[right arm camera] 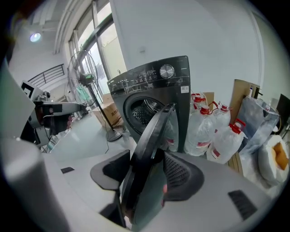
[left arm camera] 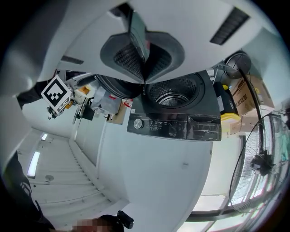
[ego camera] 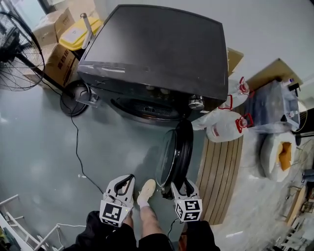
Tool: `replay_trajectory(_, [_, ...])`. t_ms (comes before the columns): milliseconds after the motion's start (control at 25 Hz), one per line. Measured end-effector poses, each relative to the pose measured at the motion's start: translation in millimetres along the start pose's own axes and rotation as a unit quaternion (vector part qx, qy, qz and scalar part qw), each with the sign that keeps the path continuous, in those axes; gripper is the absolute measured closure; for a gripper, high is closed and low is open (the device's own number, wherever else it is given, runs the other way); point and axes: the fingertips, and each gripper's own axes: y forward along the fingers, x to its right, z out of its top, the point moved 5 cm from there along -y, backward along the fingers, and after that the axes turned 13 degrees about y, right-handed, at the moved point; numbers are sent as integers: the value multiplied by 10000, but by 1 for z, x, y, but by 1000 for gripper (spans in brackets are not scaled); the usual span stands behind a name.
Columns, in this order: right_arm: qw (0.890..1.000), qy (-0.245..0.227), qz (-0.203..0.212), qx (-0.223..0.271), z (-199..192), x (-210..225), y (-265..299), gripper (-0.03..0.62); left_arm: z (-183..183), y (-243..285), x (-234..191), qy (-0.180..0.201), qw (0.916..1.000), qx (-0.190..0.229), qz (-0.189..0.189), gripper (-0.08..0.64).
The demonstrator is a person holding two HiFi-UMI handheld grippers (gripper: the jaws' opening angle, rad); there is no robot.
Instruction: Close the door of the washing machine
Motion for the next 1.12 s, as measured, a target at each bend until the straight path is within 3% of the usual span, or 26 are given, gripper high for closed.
replay_trajectory(600, [9992,332,189,75,3,-41,20,342,0,-22,-32,36,9986,326,427,534])
replay_trajectory(760, [9982,564,96,190,4,-59,28,342,-5,-27,-49,60,9992,216,342,534])
replay_trajectory(1040, [9964,808,63,255,12,-90,48,342,-10,-22,-87,99,9984,501,248,534])
replay_trajectory(1120, [9955,906,-3,292,15,-98,53,344,-10,-23,-97,95,9990,410,168,534])
